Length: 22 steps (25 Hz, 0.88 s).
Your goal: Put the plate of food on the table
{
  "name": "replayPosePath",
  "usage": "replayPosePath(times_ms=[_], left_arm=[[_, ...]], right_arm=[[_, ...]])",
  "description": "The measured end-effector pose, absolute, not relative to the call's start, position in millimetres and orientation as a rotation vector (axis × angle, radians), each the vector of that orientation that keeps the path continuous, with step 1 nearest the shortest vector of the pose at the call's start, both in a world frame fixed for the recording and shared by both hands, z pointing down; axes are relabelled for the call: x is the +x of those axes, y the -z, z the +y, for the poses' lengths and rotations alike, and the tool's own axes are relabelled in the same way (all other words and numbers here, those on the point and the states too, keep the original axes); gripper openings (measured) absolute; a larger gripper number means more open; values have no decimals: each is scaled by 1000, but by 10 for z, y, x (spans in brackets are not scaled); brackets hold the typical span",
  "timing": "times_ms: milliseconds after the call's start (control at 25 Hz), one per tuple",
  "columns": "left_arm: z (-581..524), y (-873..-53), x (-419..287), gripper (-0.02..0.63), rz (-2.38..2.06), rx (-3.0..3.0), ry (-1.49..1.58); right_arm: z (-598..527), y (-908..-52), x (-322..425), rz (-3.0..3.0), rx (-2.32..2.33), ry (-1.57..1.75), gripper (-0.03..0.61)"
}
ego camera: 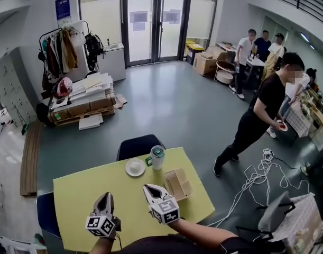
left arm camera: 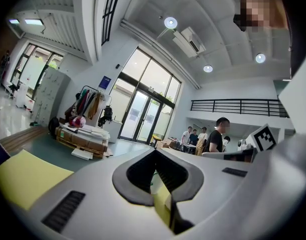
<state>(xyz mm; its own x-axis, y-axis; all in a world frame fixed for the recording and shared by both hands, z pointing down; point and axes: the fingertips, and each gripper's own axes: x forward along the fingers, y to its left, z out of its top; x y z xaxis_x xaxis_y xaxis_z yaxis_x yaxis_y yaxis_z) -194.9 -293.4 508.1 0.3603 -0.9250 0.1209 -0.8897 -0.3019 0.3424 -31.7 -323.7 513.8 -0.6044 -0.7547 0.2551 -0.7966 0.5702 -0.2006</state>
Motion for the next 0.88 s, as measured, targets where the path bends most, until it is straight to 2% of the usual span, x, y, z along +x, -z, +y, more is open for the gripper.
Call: replayPosePath(times_ms=[880], left_arm=[[-2840, -5184, -1889, 9, -1557, 2279, 121]], right_arm=[[-3180, -5220, -182, -2627, 1374, -535, 12]])
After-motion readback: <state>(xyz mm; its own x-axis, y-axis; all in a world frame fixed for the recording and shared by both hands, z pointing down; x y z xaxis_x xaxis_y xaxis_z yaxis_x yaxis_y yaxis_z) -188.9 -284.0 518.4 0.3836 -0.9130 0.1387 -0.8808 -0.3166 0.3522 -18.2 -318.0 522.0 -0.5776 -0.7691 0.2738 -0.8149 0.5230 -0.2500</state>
